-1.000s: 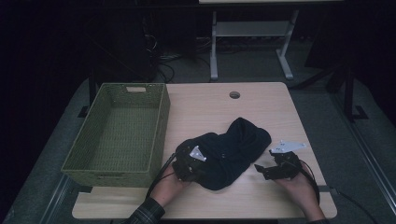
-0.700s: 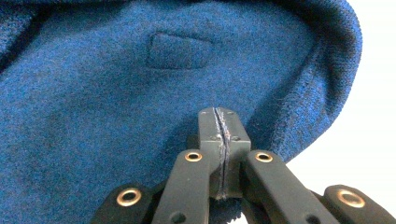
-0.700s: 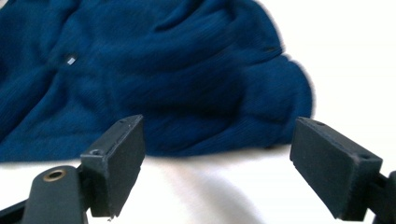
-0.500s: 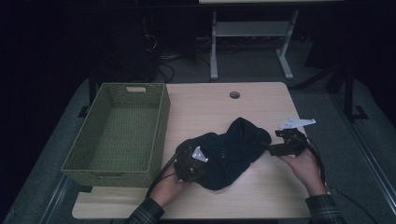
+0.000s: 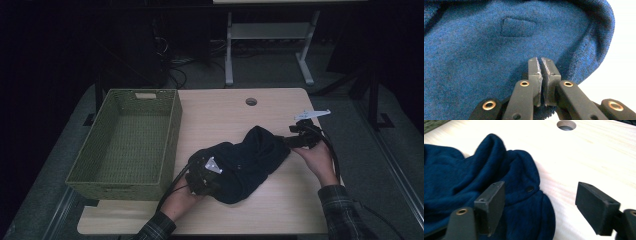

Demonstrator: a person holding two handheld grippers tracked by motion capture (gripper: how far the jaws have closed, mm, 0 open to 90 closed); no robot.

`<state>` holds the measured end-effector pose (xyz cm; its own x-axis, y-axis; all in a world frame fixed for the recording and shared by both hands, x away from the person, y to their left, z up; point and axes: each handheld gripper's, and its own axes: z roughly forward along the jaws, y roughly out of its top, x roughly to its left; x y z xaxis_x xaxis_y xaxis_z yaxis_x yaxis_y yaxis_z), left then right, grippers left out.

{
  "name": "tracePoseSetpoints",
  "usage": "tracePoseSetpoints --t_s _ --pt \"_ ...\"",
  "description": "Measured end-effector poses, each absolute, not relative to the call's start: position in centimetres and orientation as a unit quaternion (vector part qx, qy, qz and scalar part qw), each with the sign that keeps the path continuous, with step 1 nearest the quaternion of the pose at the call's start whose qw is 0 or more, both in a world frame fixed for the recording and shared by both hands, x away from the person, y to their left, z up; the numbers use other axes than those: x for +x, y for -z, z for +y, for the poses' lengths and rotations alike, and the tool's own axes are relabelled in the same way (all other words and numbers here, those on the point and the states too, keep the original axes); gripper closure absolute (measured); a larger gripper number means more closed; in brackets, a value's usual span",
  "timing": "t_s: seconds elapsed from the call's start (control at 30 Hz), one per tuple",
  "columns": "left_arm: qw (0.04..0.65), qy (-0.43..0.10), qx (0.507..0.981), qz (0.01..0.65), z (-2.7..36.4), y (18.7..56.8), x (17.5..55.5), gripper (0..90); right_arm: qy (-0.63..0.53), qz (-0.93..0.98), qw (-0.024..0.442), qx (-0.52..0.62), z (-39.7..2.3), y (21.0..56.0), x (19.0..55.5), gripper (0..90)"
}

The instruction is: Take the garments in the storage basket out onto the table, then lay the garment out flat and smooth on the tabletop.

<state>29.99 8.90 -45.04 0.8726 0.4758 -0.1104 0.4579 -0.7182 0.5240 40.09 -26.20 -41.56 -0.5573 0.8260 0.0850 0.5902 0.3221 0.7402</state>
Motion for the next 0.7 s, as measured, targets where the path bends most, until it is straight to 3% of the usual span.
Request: tracePoseSetpoints --t_s 0.4,0.6,0.7 --pt "0.282 -0.012 0.925 0.255 8.9 45.1 30.0 85.6 -0.353 0.815 0.117 0.444 -25.1 44.0 42.7 31.5" --pt "0.277 -0.013 0.928 0.250 9.0 45.0 30.1 85.5 -0.352 0.824 0.088 0.436 -24.9 44.9 43.0 48.5" --pt "0.283 -0.011 0.924 0.257 8.9 45.1 30.0 85.5 -0.347 0.831 0.078 0.428 -24.7 45.0 42.9 65.3"
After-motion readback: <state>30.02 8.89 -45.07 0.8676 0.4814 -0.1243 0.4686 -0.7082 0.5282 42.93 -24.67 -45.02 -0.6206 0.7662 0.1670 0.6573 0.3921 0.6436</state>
